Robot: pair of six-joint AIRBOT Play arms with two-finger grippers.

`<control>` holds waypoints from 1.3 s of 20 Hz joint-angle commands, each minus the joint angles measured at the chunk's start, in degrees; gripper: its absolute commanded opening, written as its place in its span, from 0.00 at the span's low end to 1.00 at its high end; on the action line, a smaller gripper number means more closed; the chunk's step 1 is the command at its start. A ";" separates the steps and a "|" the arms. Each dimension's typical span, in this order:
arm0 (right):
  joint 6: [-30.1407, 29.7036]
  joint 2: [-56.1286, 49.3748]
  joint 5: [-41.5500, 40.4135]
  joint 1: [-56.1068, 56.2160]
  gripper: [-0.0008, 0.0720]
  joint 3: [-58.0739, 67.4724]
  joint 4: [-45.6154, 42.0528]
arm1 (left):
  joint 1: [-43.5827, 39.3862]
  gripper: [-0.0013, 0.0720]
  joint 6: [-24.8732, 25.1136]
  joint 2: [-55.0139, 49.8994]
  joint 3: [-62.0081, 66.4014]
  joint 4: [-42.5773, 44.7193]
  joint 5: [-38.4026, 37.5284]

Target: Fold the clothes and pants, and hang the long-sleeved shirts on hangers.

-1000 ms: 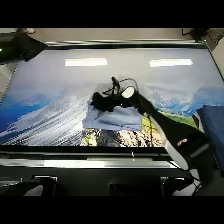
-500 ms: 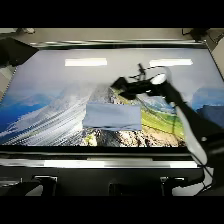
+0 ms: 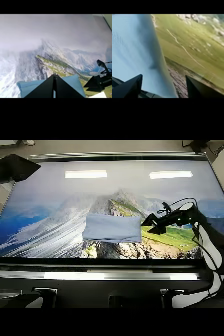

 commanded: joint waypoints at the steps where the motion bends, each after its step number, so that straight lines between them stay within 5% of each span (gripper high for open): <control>1: -7.58 -3.91 0.22 2.08 0.84 -1.97 7.98 | -0.04 0.04 -0.46 -0.04 -0.39 -0.11 -0.09; 3: -9.57 -4.76 -0.55 3.85 0.76 -1.97 10.86 | -0.04 0.04 -0.46 -0.04 -0.39 -0.11 -0.09; 4: -9.81 -4.83 -1.97 4.59 0.49 -1.97 12.00 | -0.04 0.04 -0.46 -0.04 -0.39 -0.11 -0.04; 5: -9.77 -4.81 -2.43 4.70 0.08 -1.55 12.92 | -0.04 0.04 -0.46 -0.04 -0.39 -0.11 -0.04; 9: -10.82 -0.94 5.46 0.85 0.06 8.13 16.61 | -0.04 0.04 -0.35 -0.11 -0.39 -0.11 0.68; 14: 5.64 7.17 9.64 -13.84 0.06 28.85 -1.42 | -0.04 0.05 1.99 -0.11 -0.39 -0.07 1.42; 20: 16.90 12.13 16.70 -36.54 0.06 44.63 -2.12 | -0.04 0.05 3.76 -0.11 -0.76 -0.09 1.44; 26: 22.95 16.46 23.39 -55.76 0.06 46.45 -2.91 | -0.07 0.05 4.79 -0.11 -1.81 -0.11 1.16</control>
